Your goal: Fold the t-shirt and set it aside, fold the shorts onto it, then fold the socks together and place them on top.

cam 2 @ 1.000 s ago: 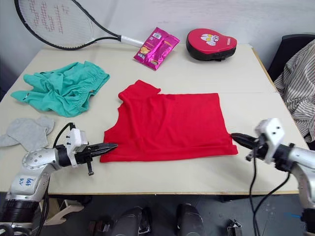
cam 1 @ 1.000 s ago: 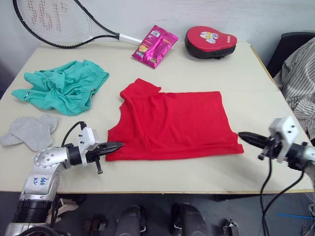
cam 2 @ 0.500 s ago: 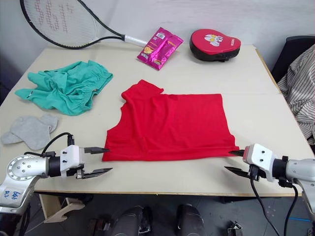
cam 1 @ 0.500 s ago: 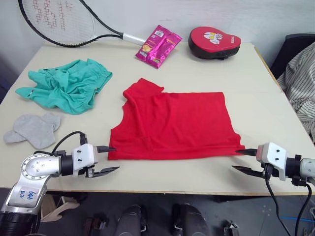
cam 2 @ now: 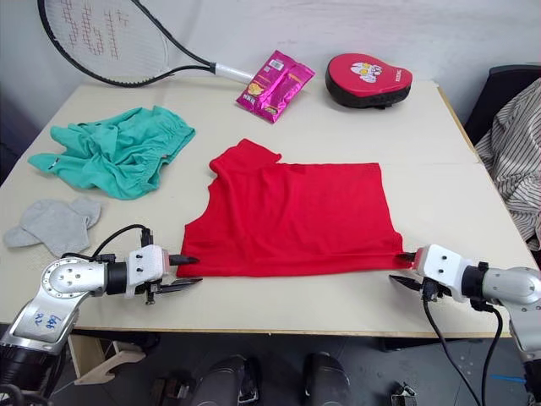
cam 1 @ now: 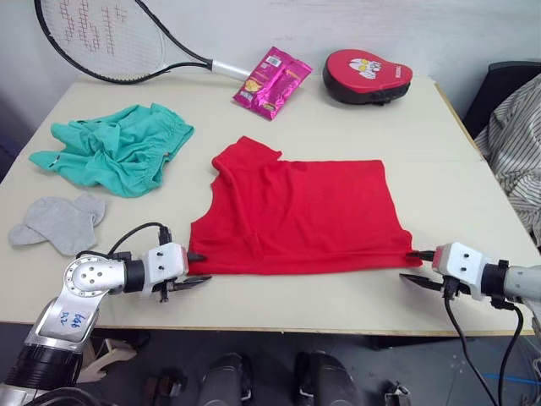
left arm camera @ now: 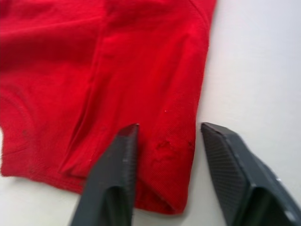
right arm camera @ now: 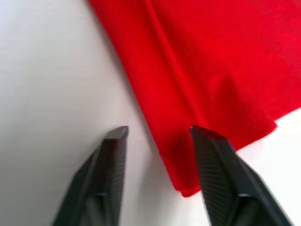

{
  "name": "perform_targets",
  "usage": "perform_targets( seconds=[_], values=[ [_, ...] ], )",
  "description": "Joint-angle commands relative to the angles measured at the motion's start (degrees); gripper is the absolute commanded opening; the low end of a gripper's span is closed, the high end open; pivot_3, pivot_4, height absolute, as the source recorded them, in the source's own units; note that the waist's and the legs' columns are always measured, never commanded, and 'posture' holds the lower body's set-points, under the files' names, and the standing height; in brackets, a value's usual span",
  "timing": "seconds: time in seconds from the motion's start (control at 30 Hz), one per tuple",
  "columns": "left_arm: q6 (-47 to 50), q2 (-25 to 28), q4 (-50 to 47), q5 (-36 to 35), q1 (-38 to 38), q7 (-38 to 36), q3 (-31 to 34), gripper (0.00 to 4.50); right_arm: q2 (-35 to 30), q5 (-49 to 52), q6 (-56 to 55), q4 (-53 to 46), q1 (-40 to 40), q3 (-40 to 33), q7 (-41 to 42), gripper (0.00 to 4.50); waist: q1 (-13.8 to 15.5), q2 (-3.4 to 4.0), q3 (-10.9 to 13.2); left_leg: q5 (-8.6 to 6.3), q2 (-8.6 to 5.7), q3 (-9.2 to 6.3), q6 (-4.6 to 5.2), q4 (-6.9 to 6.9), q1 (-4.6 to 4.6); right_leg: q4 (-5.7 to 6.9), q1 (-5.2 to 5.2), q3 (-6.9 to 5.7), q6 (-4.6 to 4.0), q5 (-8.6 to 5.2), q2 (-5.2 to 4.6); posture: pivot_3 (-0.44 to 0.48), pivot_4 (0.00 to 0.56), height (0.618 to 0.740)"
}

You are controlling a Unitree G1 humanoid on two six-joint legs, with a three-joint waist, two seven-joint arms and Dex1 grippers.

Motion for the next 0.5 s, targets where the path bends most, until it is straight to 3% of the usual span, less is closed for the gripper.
perform_targets(
  seconds=[0.03, 0.1, 0.27, 0.5],
  values=[
    [0.5, 1.0, 4.1, 2.9, -0.3, 0.6, -0.9, 0.67, -0.9, -1.7, 2.4, 1.9, 0.0, 1.5, 0.2, 0.74, 0.0, 0.0, 0.0, -0.04, 0.0, 0.0, 0.02, -0.08, 0.24, -0.07, 0.24, 0.01, -0.01, 0.0, -0.01, 0.0, 0.15, 0.74],
    [0.1, 1.1, 5.5, 2.8, -0.7, 0.2, -1.2, 0.07, -1.0, -1.6, 3.0, 1.9, -0.4, 1.9, 0.2, 0.06, 0.0, 0.01, -0.1, -0.21, 0.01, -0.01, 0.25, -0.38, 0.64, -0.35, 0.6, 0.01, -0.05, 0.01, -0.01, 0.0, 0.15, 0.74],
    [-0.9, 2.2, 3.6, 0.6, 0.7, -2.0, -0.5, 0.03, -2.2, -0.1, 5.9, -0.7, 0.7, 2.0, 2.6, 0.02, 0.0, 0.2, -0.3, -0.07, 0.01, -0.01, 0.08, -0.76, 0.67, -0.62, 0.54, -0.02, -0.13, 0.05, 0.0, 0.0, 0.15, 0.74],
    [7.0, 6.2, -10.6, -3.7, 10.2, -1.2, 6.2, 0.03, -6.9, 4.9, 14.9, -12.6, 9.9, -2.9, 5.2, 0.02, 0.0, 0.21, -0.3, 0.05, 0.04, -0.04, 0.01, -0.93, 0.54, -0.81, 0.49, -0.15, -0.17, -0.13, 0.05, 0.0, 0.15, 0.74]
  ],
)
